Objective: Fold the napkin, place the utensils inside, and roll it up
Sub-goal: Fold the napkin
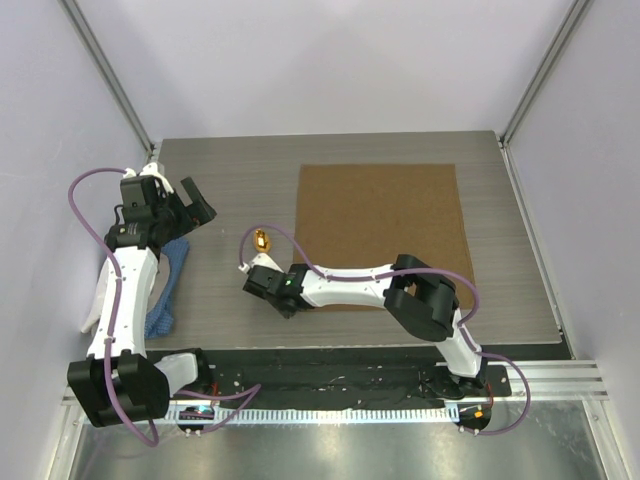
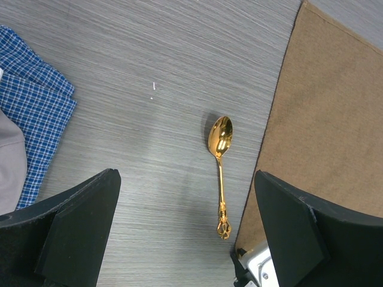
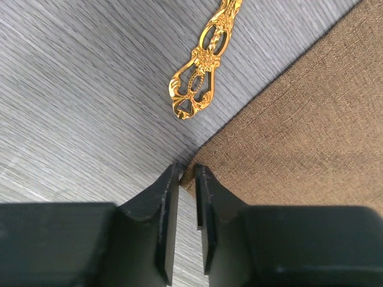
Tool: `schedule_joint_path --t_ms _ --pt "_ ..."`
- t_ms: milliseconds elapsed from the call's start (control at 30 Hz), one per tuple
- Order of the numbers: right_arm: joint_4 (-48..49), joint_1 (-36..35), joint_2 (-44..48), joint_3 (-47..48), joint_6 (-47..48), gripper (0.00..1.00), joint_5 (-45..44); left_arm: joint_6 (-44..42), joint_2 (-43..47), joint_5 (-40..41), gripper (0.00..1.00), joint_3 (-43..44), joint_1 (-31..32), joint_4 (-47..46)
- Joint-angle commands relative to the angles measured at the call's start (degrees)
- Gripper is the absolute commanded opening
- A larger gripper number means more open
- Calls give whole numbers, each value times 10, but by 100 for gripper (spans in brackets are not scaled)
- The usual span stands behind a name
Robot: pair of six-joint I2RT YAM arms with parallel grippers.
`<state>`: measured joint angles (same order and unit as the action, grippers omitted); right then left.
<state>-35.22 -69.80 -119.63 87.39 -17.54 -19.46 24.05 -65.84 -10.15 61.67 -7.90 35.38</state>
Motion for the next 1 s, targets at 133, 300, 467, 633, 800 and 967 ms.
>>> schedule_joint_path --t_ms 133,300,467,633,800,967 --pt "-19 -1 -14 -8 -25 3 28 4 15 -7 100 0 -3 -26" --pt "12 0 10 -7 -11 1 126 3 18 -2 100 0 -2 -26" --pt "34 -2 43 1 -10 1 153 2 19 1 100 0 -2 -25" --pt "3 14 77 10 19 1 88 3 14 0 100 1 -2 -25" --pt "-17 76 110 -7 48 1 45 3 15 0 100 0 -2 -25" --pt "-15 175 117 -30 107 1 -4 3 14 1 100 -1 -2 -26"
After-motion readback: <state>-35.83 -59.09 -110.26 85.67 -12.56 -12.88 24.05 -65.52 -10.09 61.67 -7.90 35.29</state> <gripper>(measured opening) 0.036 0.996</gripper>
